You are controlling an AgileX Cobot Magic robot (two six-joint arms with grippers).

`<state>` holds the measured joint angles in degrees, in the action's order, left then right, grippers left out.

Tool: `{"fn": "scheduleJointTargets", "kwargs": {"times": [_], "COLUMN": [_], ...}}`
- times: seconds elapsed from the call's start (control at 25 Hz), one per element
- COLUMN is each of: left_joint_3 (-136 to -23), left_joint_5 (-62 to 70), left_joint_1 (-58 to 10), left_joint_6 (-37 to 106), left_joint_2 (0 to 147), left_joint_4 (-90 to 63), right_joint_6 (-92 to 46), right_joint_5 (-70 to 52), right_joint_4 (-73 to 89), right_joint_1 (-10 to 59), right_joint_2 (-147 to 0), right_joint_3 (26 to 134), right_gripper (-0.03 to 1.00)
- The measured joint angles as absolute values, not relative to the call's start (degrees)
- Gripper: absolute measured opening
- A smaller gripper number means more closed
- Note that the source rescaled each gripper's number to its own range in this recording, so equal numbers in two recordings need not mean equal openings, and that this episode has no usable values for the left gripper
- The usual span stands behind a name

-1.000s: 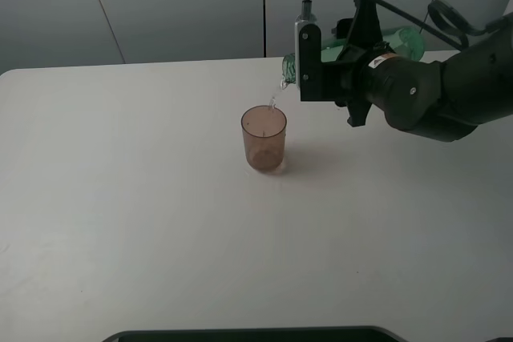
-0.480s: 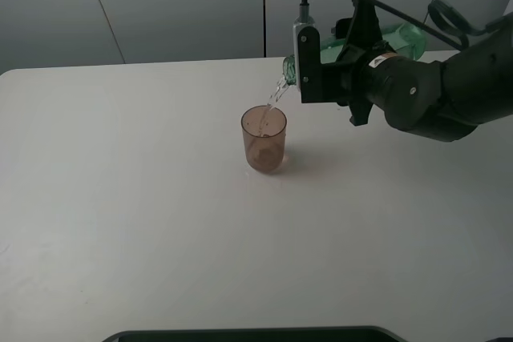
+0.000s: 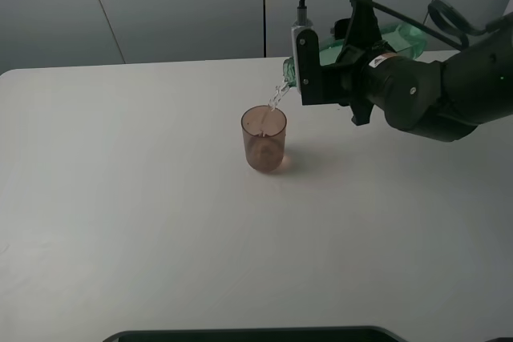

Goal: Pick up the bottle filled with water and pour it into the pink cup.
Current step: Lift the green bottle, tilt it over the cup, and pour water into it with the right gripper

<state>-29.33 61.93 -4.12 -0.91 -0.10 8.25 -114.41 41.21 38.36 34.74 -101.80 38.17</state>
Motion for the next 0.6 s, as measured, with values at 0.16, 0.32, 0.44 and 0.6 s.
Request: {"fn": "scheduleJointTargets", "kwargs": {"times": [0.16,0.32,0.44,0.6], "left_joint_3": [-29.33,-29.33,-29.33,-29.33], "left_joint_5": [61.93,61.93,61.93,61.93], "left_joint_1": [-4.12,-4.12,-4.12,-4.12], "left_joint_6": [-0.91,-0.91,-0.91,-0.91], "left_joint_2": [-0.10,-0.10,-0.10,-0.10], "left_joint_4": [8.25,8.25,8.25,8.25], "right_joint_6": [-114.53,-114.90,-114.90,-115.42], "right_joint_5": [41.28,41.47,41.59,41.67], "right_joint_4": [38.36,38.36,38.36,38.56], "right_joint_1": [34.74,34.74,34.74,34.74], "right_joint_2": [-101.80,-101.80,-101.80,-101.80], "right_joint_3": [38.20,38.20,38.30,38.51], "right_gripper": [0.00,0.00,0.00,0.00]}}
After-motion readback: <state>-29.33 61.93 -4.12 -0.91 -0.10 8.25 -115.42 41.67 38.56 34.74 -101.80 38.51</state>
